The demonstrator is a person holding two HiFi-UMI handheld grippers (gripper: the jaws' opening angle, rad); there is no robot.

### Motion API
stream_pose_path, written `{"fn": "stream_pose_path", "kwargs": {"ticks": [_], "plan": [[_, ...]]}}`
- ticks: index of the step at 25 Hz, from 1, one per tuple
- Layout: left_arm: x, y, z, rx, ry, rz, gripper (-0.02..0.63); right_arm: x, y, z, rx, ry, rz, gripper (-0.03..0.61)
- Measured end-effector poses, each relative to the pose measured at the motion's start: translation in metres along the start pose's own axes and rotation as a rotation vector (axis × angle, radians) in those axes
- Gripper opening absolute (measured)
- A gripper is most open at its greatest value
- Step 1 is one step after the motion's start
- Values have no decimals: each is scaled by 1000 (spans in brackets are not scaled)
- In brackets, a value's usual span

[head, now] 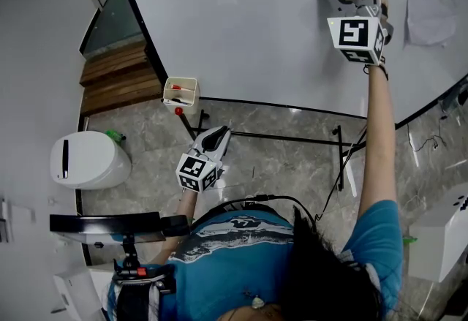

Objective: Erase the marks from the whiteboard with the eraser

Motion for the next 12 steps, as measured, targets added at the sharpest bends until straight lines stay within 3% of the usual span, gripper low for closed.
{"fn": "stream_pose_path", "kwargs": {"ticks": [12], "plan": [[2, 2, -2, -6, 3, -6, 25, -4, 2, 0, -35, 72, 75, 262]]}}
Point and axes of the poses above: the fingertips, and each gripper's own axes: z forward along the fingers, x to its right, y out of its underside, the point moved 10 cm from there along -z, backward along the fingers, and after that the axes turned 13 degrees about y, right-handed, at the moved point
